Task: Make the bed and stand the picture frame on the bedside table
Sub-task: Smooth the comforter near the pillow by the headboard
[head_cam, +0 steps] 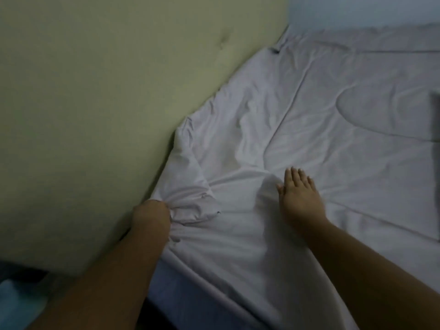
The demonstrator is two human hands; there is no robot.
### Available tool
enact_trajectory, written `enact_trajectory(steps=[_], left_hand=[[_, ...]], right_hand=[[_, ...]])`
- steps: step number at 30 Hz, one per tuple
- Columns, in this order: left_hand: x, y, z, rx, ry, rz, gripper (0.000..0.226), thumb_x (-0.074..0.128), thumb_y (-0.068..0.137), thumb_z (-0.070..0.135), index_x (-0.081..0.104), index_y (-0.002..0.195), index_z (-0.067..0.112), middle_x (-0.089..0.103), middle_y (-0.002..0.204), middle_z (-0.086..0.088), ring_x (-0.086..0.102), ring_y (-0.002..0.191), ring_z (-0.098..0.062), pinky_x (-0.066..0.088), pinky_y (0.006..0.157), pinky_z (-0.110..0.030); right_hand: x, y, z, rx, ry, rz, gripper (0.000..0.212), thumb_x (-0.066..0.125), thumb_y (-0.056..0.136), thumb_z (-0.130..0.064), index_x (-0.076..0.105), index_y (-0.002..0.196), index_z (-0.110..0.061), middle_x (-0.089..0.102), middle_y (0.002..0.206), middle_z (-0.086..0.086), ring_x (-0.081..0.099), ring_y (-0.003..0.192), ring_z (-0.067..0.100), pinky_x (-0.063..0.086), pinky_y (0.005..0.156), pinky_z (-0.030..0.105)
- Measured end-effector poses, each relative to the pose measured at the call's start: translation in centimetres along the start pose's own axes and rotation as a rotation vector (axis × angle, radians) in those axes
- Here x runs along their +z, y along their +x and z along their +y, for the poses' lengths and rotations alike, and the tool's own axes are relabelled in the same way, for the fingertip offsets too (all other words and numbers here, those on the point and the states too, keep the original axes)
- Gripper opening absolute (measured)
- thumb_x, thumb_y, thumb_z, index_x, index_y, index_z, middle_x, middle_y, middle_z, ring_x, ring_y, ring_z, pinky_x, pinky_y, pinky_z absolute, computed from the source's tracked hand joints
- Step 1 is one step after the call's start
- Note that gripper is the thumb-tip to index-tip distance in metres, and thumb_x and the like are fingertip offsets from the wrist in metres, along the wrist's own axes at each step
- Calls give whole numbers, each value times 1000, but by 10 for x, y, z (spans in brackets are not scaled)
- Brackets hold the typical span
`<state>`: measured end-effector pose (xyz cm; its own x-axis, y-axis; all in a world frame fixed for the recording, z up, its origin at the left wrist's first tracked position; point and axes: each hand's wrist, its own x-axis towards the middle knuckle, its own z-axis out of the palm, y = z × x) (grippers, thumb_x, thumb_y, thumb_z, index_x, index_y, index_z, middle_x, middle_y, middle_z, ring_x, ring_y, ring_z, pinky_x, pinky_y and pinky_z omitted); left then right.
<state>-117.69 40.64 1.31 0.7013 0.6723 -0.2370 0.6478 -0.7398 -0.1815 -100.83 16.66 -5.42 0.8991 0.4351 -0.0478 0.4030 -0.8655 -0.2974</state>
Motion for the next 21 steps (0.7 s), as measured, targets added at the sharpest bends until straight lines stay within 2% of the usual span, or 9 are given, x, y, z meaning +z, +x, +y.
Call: enact_trajectory(steps=[2,4,7,10,15,18,19,20,21], left_hand=[[43,7,-15,-132,-267,77,22,56,91,4,62,110,-5,64,111,-24,64,101,-32,37,48,-3],[83,4,-20,-212,-347,-129,35,34,101,13,49,129,1,54,130,-21,53,119,-34,34,57,-8],[118,0,-19,-300,-413,-94,43,23,103,27,49,129,4,57,128,-19,54,117,-35,42,92,-35],[138,2,-18,-320,-668,-121,53,26,102,37,40,140,2,45,143,-17,44,128,-33,30,111,-35],[150,4,-26,-375,-751,-141,60,27,99,48,42,139,5,46,142,-17,47,126,-31,32,106,-31],[126,26,-33,-386,-925,-376,49,38,101,30,43,137,-3,46,142,-22,43,131,-33,30,112,-36],[113,37,-32,-340,-865,-481,44,41,100,24,47,133,-4,48,140,-23,45,129,-35,33,109,-39],[98,47,-25,-311,-745,-444,40,43,97,22,54,127,-2,54,134,-22,50,124,-37,38,104,-41],[83,57,-15,-256,-543,-271,38,43,94,24,59,121,0,58,128,-21,54,118,-38,42,99,-41]], right_hand=[[28,-3,-8,-43,-8,-42,56,17,102,-35,9,149,-6,7,159,10,2,147,22,-2,118,34],[54,-6,-13,-85,-22,-54,56,15,101,-35,10,149,-6,8,159,11,3,147,22,-2,118,34],[89,-6,-18,-145,-59,-33,61,9,97,-37,15,148,-4,14,158,15,8,147,25,-1,119,36],[113,-2,-16,-163,-68,3,66,11,93,-39,20,147,-3,17,156,17,12,146,27,1,118,37],[136,-2,-14,-142,-94,0,61,12,96,-38,19,148,-5,17,157,13,12,146,25,2,118,37],[140,-2,-14,-140,-101,15,68,8,92,-42,23,146,-4,22,155,14,16,145,26,4,118,38],[142,-2,-13,-138,-98,25,70,7,91,-43,26,145,-3,25,154,15,20,144,27,6,117,38],[144,-2,-12,-138,-95,36,70,8,91,-43,30,144,-1,30,152,17,25,142,29,9,117,39],[146,-2,-12,-135,-92,47,69,11,91,-41,34,142,0,34,149,19,30,140,31,12,116,40]])
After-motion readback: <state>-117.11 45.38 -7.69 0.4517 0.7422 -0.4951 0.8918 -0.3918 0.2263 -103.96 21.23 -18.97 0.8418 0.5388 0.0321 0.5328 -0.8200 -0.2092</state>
